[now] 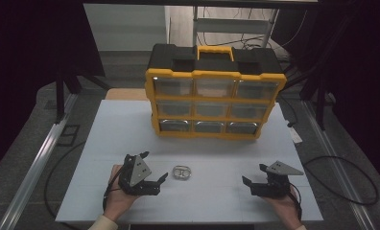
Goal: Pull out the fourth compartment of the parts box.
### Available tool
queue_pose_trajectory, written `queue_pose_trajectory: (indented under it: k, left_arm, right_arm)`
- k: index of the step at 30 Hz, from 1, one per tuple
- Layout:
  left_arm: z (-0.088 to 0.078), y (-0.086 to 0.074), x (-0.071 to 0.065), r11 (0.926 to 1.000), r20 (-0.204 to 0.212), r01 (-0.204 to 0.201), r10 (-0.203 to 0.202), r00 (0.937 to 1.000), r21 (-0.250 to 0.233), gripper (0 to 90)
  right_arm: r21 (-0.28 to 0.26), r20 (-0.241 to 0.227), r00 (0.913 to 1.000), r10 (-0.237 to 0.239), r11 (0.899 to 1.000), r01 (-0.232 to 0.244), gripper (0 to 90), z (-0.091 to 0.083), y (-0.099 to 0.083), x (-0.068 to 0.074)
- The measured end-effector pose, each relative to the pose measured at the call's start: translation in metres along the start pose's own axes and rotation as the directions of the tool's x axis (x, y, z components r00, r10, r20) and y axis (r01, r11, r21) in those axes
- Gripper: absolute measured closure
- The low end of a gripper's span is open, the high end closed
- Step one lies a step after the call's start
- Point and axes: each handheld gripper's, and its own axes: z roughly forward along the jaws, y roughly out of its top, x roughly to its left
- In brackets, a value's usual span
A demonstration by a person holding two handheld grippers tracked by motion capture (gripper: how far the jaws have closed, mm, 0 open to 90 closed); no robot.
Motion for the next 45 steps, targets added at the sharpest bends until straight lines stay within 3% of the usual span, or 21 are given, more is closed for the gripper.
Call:
queue_pose_trajectory:
  k: [8, 15, 23, 30, 32, 40, 45]
  left_arm:
    - [0.002, 0.004, -0.001, 0.9978, -0.036, -0.063, 0.063, 0.9974, 0.02, 9.9]
    - [0.003, 0.004, 0.001, 0.9966, -0.049, -0.076, 0.078, 0.9958, 0.03, 9.8]
    - [0.005, 0.006, -0.003, 0.9948, -0.036, -0.095, 0.097, 0.9947, 0.036, 9.4]
    - [0.008, 0.01, -0.005, 0.9889, -0.048, -0.139, 0.142, 0.9887, 0.051, 9.5]
    - [0.009, 0.011, -0.007, 0.9837, -0.059, -0.169, 0.172, 0.9833, 0.062, 9.6]
    - [0.011, 0.014, -0.01, 0.9751, -0.07, -0.21, 0.215, 0.974, 0.07, 9.7]
    - [0.012, 0.015, -0.01, 0.9738, -0.065, -0.216, 0.221, 0.9732, 0.071, 9.7]
  right_arm:
    - [0.003, 0.0, 1.0, -0.001, 1.0, 0.001, 13.1, 0.0, 0.0, 0.0]
    - [0.0, -0.004, 1.0, 0.0, 1.0, 0.0, 13.2, 0.0, 0.0, 0.0]
    - [0.002, -0.004, 1.0, 0.002, 1.0, -0.002, 13.2, 0.0, 0.0, -0.001]
    - [0.005, -0.003, 1.0, 0.0, 1.0, 0.0, 13.2, 0.0, 0.0, -0.001]
    - [0.003, -0.003, 1.0, 0.004, 1.0, -0.004, 13.2, 0.0, 0.0, -0.001]
    - [0.006, -0.003, 1.0, 0.0, 1.0, 0.0, 13.2, 0.001, 0.0, -0.001]
    - [0.004, -0.002, 1.0, 0.001, 1.0, -0.001, 13.2, 0.001, 0.0, -0.001]
